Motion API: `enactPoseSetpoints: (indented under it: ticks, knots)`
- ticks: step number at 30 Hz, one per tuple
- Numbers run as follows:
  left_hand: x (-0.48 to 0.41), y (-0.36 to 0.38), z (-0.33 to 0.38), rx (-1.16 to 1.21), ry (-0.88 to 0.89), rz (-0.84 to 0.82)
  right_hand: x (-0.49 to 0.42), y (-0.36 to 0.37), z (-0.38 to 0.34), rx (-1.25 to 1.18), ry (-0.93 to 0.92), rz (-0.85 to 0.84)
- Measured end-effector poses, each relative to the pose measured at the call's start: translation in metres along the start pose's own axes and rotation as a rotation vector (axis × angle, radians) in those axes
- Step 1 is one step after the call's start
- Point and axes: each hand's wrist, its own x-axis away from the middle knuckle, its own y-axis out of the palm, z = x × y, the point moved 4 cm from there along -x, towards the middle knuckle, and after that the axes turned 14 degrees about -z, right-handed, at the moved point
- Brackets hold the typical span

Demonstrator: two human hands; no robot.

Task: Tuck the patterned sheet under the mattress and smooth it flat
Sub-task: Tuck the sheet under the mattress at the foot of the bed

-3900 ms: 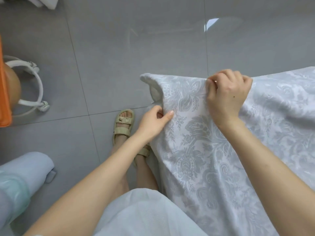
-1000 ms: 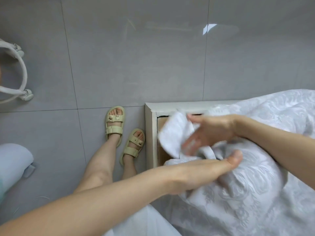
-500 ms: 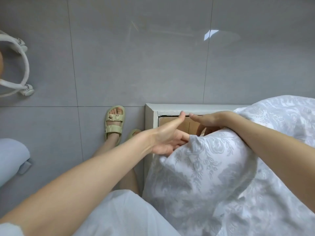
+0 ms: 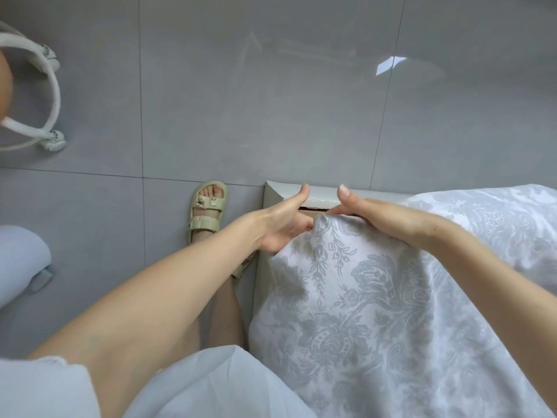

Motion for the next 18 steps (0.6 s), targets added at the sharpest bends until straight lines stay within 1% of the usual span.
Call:
enactPoseSetpoints:
  ticks: [1,2,3,4,5,6,7,8,9,11,14,16,18]
  knots:
    - [0.007,-0.005,0.001,0.013,0.042,0.064,-0.001,0.002,-0.002,-0.021,0.002,-0.006]
    - [0.017,-0.011,0.002,0.009,0.102,0.2,-0.001,0.002,-0.002,-0.033,0.013,-0.009]
    - [0.032,-0.013,0.002,-0.03,0.168,0.385,-0.001,0.001,-0.003,-0.039,0.03,-0.003]
    - [0.048,-0.016,-0.001,-0.109,0.225,0.594,-0.001,0.001,-0.003,-0.042,0.051,0.006]
    - [0.065,-0.014,-0.007,-0.197,0.256,0.767,0.0,0.0,-0.003,-0.045,0.067,0.009]
    - [0.075,-0.01,-0.02,-0.245,0.258,0.858,0.001,0.0,-0.002,-0.049,0.075,0.011]
    - [0.079,-0.003,-0.036,-0.235,0.231,0.865,0.004,0.001,-0.002,-0.056,0.077,0.009]
    - [0.078,0.008,-0.053,-0.187,0.203,0.806,0.008,0.002,0.0,-0.065,0.082,0.015]
    - [0.071,0.02,-0.069,-0.124,0.193,0.721,0.013,0.003,0.002,-0.08,0.09,0.021]
    - [0.048,0.038,-0.086,0.017,0.26,0.539,0.021,0.004,0.008,-0.086,0.094,0.037]
    - [0.008,0.041,-0.075,0.134,0.355,0.368,0.023,0.003,0.014,-0.083,0.091,0.059]
    - [-0.008,0.031,-0.061,0.204,0.346,0.301,0.013,0.003,0.01,-0.122,0.094,0.045]
    - [-0.013,0.015,-0.051,0.217,0.292,0.293,-0.003,0.0,0.005,-0.124,0.076,0.039]
